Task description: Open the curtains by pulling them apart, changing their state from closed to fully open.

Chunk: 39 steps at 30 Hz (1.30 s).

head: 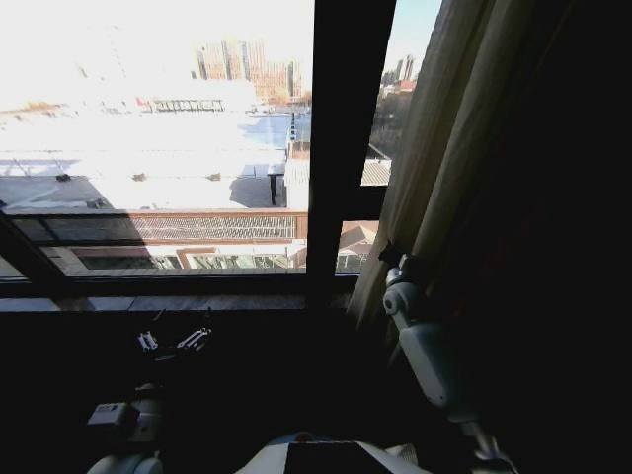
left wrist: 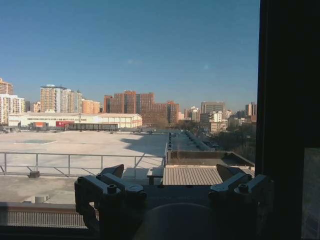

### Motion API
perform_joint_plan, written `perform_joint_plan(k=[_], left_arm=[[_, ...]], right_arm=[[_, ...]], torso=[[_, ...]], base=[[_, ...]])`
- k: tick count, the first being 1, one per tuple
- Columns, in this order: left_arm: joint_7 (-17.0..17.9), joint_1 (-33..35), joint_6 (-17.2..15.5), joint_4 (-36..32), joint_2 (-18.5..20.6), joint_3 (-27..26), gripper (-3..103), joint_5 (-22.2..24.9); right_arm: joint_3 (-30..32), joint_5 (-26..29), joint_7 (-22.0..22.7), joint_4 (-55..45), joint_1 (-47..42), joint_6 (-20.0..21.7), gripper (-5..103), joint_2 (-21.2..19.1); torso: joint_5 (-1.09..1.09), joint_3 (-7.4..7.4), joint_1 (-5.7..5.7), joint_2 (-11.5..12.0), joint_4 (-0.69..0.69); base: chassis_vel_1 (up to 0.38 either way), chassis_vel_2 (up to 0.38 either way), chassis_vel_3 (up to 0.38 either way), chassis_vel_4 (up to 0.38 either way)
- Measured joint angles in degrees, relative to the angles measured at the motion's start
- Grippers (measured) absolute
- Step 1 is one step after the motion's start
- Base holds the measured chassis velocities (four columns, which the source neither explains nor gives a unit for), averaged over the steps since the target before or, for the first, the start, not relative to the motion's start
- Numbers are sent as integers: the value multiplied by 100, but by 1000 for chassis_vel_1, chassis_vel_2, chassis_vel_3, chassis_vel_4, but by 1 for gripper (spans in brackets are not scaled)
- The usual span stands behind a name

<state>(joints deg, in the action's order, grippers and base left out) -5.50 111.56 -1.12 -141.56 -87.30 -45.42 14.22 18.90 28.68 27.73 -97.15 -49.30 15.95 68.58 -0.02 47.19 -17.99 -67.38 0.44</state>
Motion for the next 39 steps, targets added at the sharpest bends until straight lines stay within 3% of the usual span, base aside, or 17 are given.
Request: perform_joint_plan(k=[6,19,23,28,37,39], left_arm=[[-4,-1,0,-32,-8,-1,100,6],[-17,29,17,-121,-76,38,100,9],[-20,54,35,-146,-85,3,100,16],[-28,57,59,-146,-154,21,100,14],[-48,64,128,-108,-199,34,100,2],[-111,69,149,-101,-215,51,100,-8]], right_arm=[[399,354,193,58,131,51,0,-107],[1293,501,845,485,263,204,0,-410],[1599,504,1483,869,514,347,0,-478],[1826,484,1786,1191,659,368,0,-560],[2134,289,2065,1834,986,194,0,-667],[2025,389,1663,1276,590,259,-3,-822]], torso=[[1,0,0,0,-1],[0,0,0,0,0],[0,0,0,0,-1],[1,0,0,0,-1],[1,0,0,0,-2],[-2,0,0,0,3]], base=[[0,0,0,0],[0,0,0,0],[0,0,0,0],[0,0,0,0],[0,0,0,0],[0,0,0,0]])
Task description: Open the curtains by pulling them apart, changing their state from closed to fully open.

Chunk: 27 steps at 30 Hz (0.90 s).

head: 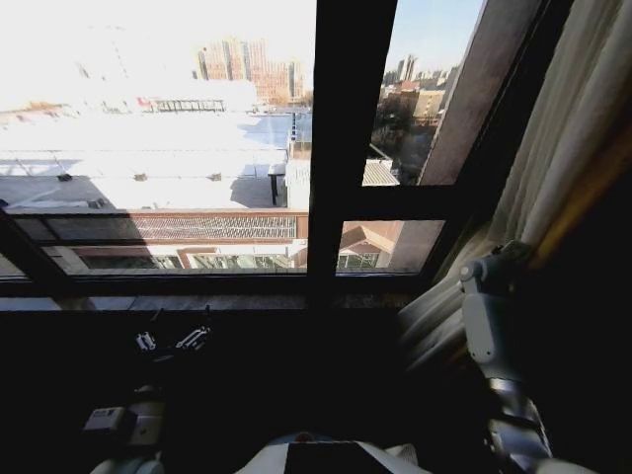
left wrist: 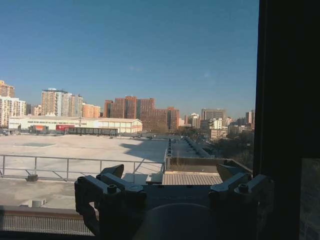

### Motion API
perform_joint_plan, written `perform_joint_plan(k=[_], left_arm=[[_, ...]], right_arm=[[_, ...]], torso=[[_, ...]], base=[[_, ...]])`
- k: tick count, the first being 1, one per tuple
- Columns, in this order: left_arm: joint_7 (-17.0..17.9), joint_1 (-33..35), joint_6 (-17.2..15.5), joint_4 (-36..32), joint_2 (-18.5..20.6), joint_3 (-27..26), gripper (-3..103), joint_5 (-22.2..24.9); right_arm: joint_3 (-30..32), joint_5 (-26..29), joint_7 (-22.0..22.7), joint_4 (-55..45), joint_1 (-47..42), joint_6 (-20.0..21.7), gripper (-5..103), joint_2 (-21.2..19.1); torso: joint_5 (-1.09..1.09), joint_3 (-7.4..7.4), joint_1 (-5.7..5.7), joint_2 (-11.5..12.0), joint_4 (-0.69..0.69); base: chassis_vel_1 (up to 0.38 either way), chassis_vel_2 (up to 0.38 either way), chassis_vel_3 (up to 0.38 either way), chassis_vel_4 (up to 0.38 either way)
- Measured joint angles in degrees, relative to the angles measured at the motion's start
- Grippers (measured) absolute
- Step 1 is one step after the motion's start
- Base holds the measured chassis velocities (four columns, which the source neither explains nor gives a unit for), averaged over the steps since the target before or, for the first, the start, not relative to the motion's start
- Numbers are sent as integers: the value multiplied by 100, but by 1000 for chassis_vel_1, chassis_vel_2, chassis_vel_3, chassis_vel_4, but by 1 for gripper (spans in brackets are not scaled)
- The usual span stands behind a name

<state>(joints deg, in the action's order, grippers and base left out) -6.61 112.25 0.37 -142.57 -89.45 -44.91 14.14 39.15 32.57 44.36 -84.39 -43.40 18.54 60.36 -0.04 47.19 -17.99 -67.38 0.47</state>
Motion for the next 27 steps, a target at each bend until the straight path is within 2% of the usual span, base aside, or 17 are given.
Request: perform_joint_plan(k=[2,3,6,9,11,12,14,15,18,19,20,21,23,24,25,26,27], left_arm=[[-7,-2,0,0,2,6,100,-1],[-19,-21,0,0,11,32,100,-6],[-22,-45,-12,-4,29,45,100,-14],[-21,-80,-52,-17,76,30,100,-10],[-20,-92,-70,-17,91,18,100,-1],[-19,-115,-97,-18,113,2,100,11],[-14,-153,-131,-18,140,-11,100,31],[-14,-153,-131,-18,140,-11,100,31],[71,-217,-329,-58,262,-68,100,298],[71,-217,-329,-58,262,-68,100,298],[110,-272,-429,-62,333,-112,100,419],[133,-325,-491,-63,378,-141,100,486],[223,-431,-614,-65,452,-160,100,554],[223,-431,-614,-65,452,-160,100,554],[264,-473,-689,-65,482,-156,100,585],[300,-515,-782,-66,511,-138,100,619],[303,-538,-825,-66,530,-119,100,631]], right_arm=[[-27,18,-80,-101,-68,25,-3,-11],[-175,87,-339,-544,-336,106,6,-24],[-371,159,-495,-1070,-603,150,12,-10],[-633,397,-883,-1875,-1021,257,28,-47],[-732,484,-1038,-2164,-1187,305,28,-111],[-876,575,-1153,-2510,-1392,360,34,-224],[-1014,655,-1196,-2898,-1659,409,45,-351],[-1014,655,-1196,-2898,-1659,409,45,-351],[-1052,928,-1065,-3904,-2337,559,61,-588],[-1052,928,-1065,-3904,-2337,559,61,-588],[-997,1089,-1022,-4278,-2658,620,67,-677],[-935,1187,-1001,-4537,-2923,659,67,-735],[-795,1220,-1028,-4956,-3467,685,78,-745],[-795,1220,-1028,-4956,-3467,685,78,-745],[-721,1150,-1107,-5109,-3758,686,84,-696],[-641,933,-1285,-5239,-4108,675,89,-605],[-609,777,-1400,-5285,-4280,649,89,-548]], torso=[[0,0,0,0,0],[0,0,0,0,0],[2,-1,1,0,-2],[3,0,1,0,-5],[4,0,1,0,-5],[4,0,1,0,-3],[3,-1,1,0,-3],[3,-1,1,0,-3],[3,-1,1,0,-4],[3,-1,1,0,-4],[3,-1,1,-1,-4],[4,-1,1,-1,-4],[4,-1,1,-1,-3],[4,-1,1,-1,-3],[4,-1,1,-1,-3],[3,-1,1,-1,-2],[4,-1,1,-1,-1]], base=[[0,0,0,0],[0,0,0,0],[0,0,0,0],[0,0,0,0],[0,0,0,0],[0,0,0,0],[0,0,0,0],[0,0,0,0],[0,0,0,0],[0,0,0,0],[0,0,0,0],[0,0,0,0],[0,0,0,0],[0,0,0,0],[0,0,0,0],[0,0,0,0],[0,0,0,0]])
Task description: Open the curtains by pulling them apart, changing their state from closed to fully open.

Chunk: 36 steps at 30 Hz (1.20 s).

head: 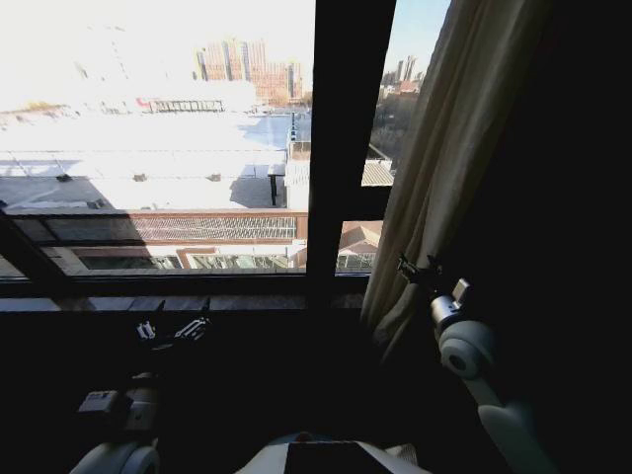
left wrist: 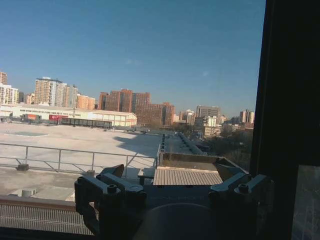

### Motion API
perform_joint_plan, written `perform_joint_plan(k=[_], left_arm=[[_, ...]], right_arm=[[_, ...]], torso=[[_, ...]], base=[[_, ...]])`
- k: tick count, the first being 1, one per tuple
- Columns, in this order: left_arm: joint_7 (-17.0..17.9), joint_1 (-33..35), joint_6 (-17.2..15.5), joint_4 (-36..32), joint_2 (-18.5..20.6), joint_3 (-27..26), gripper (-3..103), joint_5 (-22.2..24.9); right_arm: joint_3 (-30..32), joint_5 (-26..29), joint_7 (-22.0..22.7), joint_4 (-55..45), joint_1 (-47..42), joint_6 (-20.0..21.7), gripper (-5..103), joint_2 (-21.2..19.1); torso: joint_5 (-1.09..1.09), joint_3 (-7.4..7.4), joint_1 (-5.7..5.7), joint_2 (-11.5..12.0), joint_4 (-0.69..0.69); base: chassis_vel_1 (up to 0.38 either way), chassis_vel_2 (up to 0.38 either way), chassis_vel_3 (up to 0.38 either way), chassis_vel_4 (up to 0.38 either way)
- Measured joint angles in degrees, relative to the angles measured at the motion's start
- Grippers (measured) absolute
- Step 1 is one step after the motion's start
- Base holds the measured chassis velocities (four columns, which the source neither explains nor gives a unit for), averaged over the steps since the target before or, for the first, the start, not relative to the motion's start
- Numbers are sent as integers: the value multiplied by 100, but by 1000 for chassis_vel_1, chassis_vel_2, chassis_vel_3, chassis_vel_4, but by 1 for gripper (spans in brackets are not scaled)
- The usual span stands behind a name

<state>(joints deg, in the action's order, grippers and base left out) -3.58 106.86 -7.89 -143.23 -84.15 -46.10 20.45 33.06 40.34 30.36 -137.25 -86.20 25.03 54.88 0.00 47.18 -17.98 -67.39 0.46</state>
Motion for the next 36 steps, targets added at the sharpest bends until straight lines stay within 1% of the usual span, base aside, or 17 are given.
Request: perform_joint_plan(k=[2,3,6,7,10,14,21,27,33,36], left_arm=[[7,-42,-102,-1,55,60,100,30],[7,-42,-102,-1,55,60,100,30],[12,-50,-230,-2,216,68,100,136],[12,-50,-230,-2,216,68,100,136],[20,-48,-316,-3,481,25,100,183],[25,-6,-336,-4,534,29,100,184],[36,12,-352,-4,514,7,100,190],[36,3,-348,-4,497,12,100,190],[32,30,-342,-4,522,-16,100,193],[28,23,-338,-3,496,-6,100,193]], right_arm=[[1,-524,-261,-35,-346,-202,98,184],[1,-524,-261,-35,-346,-202,98,184],[-46,-984,-434,25,-365,-388,100,348],[-46,-984,-434,25,-365,-388,100,348],[-40,-1230,-499,159,-177,-498,100,428],[-45,-1272,-502,185,-144,-513,100,472],[-175,-1405,-538,204,-207,-532,100,584],[-274,-1585,-544,240,-236,-533,100,691],[-397,-1749,-545,255,-272,-541,100,835],[-417,-1790,-545,259,-277,-546,100,841]], torso=[[-1,0,0,0,0],[-1,0,0,0,0],[-1,0,0,0,-4],[-1,0,0,0,-4],[-1,0,-1,0,-3],[-1,1,-1,0,-4],[-3,1,-1,0,-2],[1,2,-3,1,-2],[0,1,-2,1,-3],[-1,1,-2,0,-2]], base=[[0,0,0,0],[0,0,0,0],[0,0,0,0],[0,0,0,0],[0,0,0,0],[6,16,-10,-8],[75,125,-76,-140],[144,249,-158,-265],[165,254,-167,-251],[171,244,-189,-228]])
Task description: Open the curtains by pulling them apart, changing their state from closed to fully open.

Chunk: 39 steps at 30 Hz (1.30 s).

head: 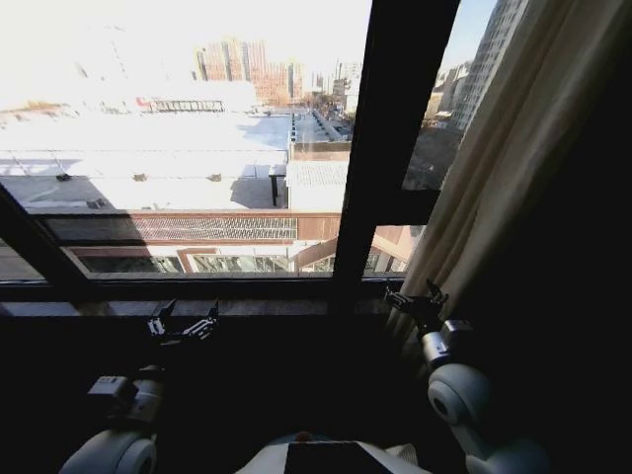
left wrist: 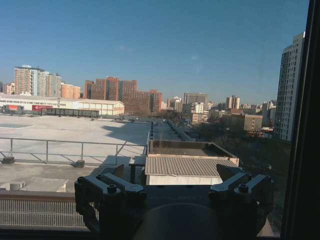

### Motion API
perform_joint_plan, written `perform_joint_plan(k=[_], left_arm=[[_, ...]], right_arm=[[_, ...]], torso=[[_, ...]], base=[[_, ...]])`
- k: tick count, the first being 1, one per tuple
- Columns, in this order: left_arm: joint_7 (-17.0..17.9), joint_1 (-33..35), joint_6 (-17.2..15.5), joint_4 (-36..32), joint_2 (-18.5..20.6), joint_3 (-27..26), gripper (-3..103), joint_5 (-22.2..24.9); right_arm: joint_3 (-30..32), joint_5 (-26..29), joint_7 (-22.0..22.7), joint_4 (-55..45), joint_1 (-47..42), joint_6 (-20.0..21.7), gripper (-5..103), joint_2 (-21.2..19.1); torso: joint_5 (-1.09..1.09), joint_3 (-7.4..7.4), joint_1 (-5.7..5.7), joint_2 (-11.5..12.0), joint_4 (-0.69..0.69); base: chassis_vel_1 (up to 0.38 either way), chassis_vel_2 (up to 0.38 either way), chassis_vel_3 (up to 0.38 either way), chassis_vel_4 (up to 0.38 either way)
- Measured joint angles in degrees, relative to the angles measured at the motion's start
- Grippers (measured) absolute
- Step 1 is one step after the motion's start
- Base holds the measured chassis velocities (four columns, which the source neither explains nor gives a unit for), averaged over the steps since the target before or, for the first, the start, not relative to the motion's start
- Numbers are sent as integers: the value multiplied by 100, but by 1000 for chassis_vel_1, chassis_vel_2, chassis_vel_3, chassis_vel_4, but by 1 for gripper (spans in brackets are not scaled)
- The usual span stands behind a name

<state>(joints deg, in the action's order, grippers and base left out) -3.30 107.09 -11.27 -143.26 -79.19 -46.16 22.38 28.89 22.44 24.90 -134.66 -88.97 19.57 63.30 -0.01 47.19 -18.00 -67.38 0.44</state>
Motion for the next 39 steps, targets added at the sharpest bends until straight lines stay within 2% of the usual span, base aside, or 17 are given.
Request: perform_joint_plan(k=[10,39], left_arm=[[-22,0,21,2,-106,9,100,-7],[-43,-22,37,2,-209,7,100,-37]], right_arm=[[-30,-58,1,-14,-9,-19,100,-22],[-206,-124,-17,57,109,-76,100,-39]], torso=[[0,0,0,0,0],[0,0,1,0,1]], base=[[240,295,-221,-292],[325,387,-333,-385]])
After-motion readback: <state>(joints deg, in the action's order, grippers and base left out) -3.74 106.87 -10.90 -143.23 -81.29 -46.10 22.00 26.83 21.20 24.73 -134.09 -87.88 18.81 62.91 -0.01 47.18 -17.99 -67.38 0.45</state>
